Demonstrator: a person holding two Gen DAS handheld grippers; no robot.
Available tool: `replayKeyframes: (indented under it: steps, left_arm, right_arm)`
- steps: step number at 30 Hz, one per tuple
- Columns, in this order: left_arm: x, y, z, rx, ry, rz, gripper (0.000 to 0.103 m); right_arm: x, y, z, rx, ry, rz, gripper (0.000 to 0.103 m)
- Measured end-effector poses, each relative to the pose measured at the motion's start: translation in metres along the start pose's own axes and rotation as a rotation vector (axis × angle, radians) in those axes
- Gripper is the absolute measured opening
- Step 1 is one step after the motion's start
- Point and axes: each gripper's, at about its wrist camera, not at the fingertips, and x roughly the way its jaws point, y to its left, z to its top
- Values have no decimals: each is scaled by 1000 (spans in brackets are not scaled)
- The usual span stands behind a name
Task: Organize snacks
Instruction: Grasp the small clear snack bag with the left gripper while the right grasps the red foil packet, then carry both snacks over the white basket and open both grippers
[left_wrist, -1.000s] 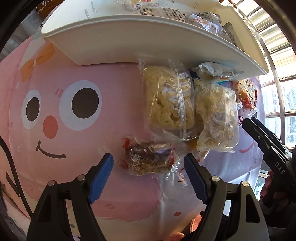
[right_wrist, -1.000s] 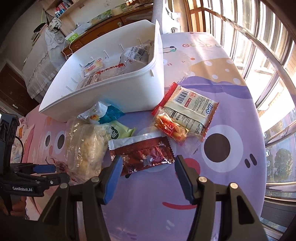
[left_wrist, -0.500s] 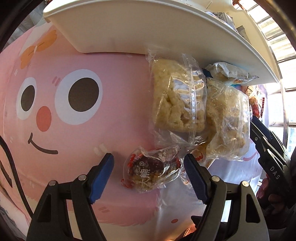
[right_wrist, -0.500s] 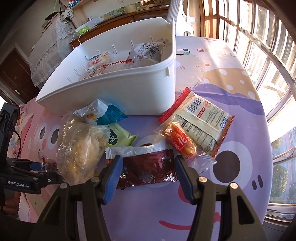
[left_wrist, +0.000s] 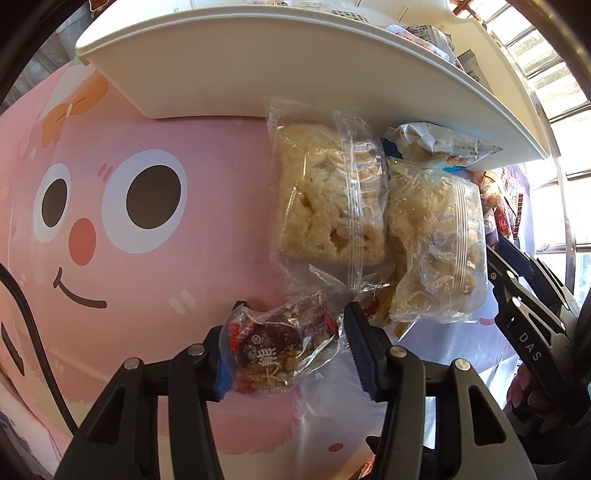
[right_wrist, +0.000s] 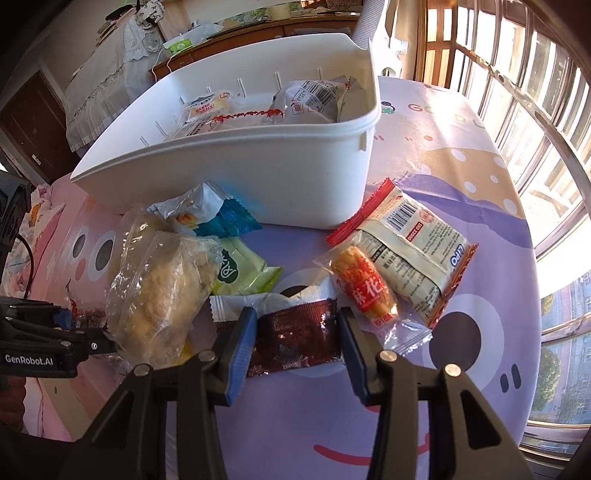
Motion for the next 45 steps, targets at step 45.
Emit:
replayKeyframes:
  steps: [45]
  left_arm:
    - [-162, 24, 6, 148, -248, -64, 43]
  right_arm:
    - [-114, 38, 7, 39, -140, 2, 18]
